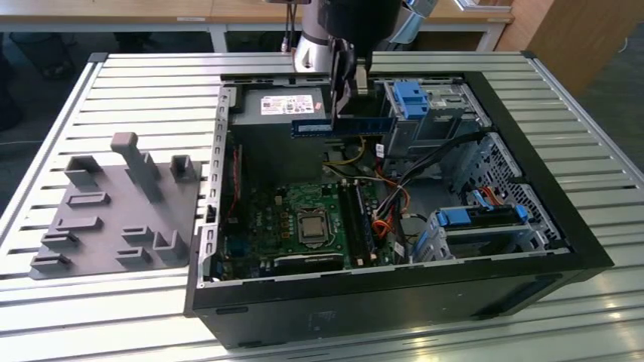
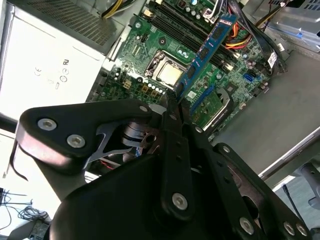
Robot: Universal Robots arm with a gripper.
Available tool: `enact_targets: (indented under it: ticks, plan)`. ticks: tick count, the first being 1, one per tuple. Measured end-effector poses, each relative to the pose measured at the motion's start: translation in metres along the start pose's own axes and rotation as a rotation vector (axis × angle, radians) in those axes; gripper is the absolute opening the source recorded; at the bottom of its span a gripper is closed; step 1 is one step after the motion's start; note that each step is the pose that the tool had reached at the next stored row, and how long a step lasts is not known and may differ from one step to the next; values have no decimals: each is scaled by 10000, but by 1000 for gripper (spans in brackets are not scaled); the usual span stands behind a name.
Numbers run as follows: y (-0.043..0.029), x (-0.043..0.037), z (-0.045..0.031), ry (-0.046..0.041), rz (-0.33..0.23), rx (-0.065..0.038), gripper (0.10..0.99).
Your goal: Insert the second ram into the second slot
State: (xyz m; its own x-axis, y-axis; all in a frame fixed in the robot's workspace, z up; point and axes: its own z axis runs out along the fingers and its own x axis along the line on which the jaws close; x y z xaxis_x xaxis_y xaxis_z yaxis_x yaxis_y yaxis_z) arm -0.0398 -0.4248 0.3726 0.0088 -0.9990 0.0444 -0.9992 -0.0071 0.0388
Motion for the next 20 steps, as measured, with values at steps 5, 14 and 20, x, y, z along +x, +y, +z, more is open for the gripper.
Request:
enact_targets:
  ticks: [5, 14, 20]
  plan:
    - [0, 4, 11, 84, 45, -3, 137]
    - [-2, 3, 49, 245, 1043, -42, 137]
    - [-3, 2, 83, 204, 2136, -106, 137]
